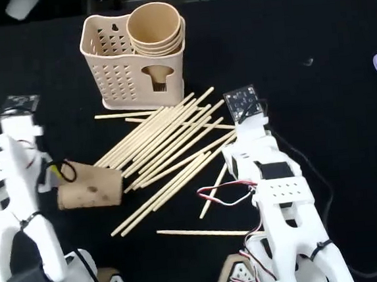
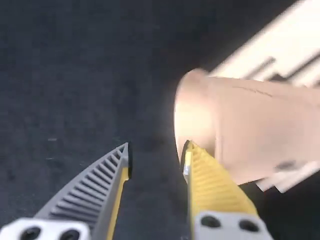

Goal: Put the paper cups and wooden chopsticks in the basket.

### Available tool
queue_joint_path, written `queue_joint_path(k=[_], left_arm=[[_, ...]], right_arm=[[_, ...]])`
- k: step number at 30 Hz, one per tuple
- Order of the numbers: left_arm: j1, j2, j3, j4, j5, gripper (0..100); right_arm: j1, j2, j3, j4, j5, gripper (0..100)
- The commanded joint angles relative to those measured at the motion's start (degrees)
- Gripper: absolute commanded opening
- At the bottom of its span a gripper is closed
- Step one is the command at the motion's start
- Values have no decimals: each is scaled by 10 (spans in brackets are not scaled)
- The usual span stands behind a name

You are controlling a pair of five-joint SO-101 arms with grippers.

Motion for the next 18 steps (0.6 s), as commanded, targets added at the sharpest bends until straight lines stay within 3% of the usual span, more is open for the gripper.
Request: queue_joint_path(k=[1,6,12,18], left_arm=[[76,-32,-54,79,9,191],[187,-71,-85,149,22,191],[317,-84,-82,128,96,191],[381,-86,-108,99,165,195]], right_arm=[[10,-15,-1,-11,1,173],[10,-15,-1,-11,1,173],[10,-15,-1,-11,1,173],[11,-15,-1,-11,1,173]])
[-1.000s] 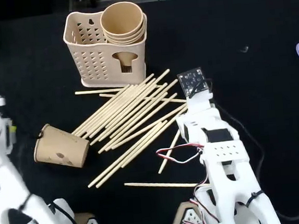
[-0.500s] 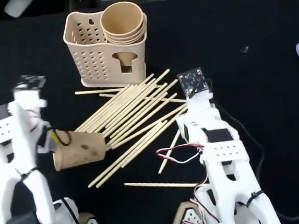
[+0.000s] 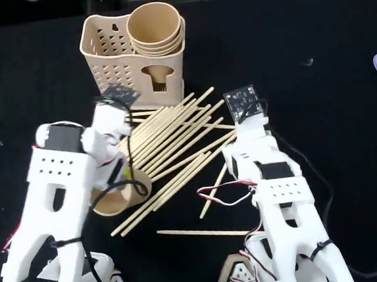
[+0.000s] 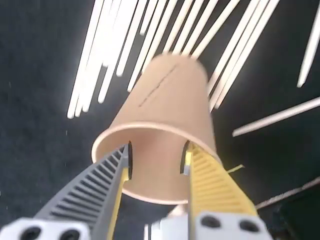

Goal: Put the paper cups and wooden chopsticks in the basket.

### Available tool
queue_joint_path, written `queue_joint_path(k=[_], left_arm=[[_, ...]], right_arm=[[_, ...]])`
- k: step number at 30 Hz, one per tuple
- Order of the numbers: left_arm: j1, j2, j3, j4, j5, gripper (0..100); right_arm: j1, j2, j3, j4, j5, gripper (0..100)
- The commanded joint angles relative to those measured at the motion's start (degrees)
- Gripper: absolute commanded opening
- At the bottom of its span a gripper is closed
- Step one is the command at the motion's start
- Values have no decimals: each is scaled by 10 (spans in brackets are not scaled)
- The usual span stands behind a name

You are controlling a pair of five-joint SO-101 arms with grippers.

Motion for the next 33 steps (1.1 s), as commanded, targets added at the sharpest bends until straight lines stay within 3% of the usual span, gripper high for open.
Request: queue_joint_path(k=[1,11,15,19,33], left_arm=[[31,-14,-52,-13,45,195],[22,-17,-109,27,58,196],[-30,-17,-127,31,57,197],[-85,-10,-114,27,3,197],[-90,-3,67,-98,-9,191]], right_arm=[[11,-15,-1,-11,1,173],[11,-15,-1,-11,1,173],[11,-15,-1,-11,1,173],[11,-15,-1,-11,1,173],[11,-15,-1,-11,1,173]])
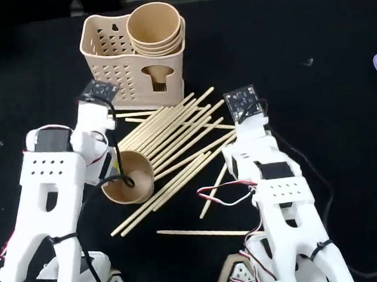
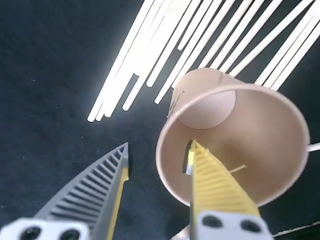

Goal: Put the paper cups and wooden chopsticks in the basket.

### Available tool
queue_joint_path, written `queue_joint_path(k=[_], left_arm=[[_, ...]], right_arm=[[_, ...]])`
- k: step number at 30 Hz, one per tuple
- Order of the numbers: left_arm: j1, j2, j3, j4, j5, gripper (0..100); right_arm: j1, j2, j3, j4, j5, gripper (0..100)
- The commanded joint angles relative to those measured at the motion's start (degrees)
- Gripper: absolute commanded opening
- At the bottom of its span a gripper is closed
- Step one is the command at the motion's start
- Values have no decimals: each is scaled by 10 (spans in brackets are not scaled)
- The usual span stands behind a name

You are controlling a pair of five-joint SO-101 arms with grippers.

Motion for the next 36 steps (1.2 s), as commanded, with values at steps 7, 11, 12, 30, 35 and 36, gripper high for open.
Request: queue_joint_path(k=[7,11,12,30,35,36], left_arm=[[-9,-8,-59,31,40,30],[-12,-8,-219,142,42,30],[-12,-8,-273,176,42,30],[15,-5,-592,-51,244,30],[96,50,-561,-127,244,30],[102,68,-564,-132,247,30]], right_arm=[[11,-15,-1,-11,1,173],[11,-15,-1,-11,1,173],[11,-15,-1,-11,1,173],[11,-15,-1,-11,0,173],[11,-15,0,-10,0,173],[11,-15,0,-10,0,173]])
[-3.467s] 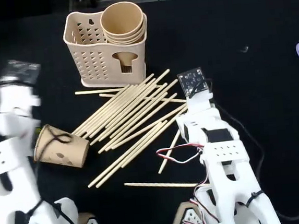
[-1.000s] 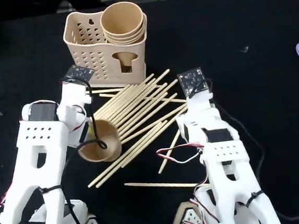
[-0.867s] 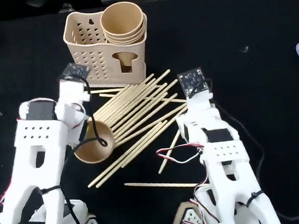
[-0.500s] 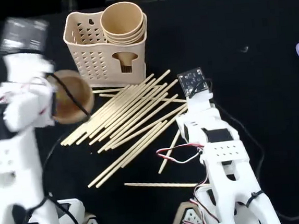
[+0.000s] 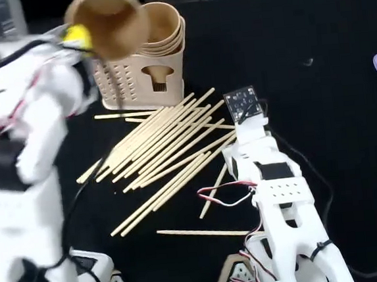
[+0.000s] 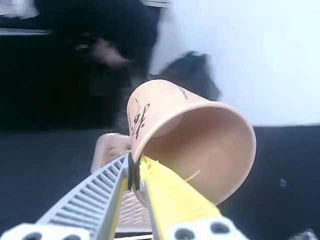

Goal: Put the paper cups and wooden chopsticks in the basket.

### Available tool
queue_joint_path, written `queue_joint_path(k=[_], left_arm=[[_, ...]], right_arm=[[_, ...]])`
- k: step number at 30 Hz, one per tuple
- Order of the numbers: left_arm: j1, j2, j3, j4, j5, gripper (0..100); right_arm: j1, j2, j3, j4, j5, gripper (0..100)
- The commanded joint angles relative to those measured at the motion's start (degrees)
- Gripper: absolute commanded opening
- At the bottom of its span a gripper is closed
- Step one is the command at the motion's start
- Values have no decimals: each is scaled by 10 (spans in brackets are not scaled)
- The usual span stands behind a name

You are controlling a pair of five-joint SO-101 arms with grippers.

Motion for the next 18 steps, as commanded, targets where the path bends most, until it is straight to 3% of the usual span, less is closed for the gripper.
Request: queue_joint_path(k=[1,5,14,18], left_arm=[[31,48,-14,-35,11,30],[32,116,-62,-13,11,30],[47,234,-243,134,7,30],[47,289,-306,142,7,34]], right_arm=[[11,-15,-3,-10,0,173],[11,-15,-3,-11,0,173],[9,-15,-4,-11,1,173],[9,-15,-4,-11,1,173]])
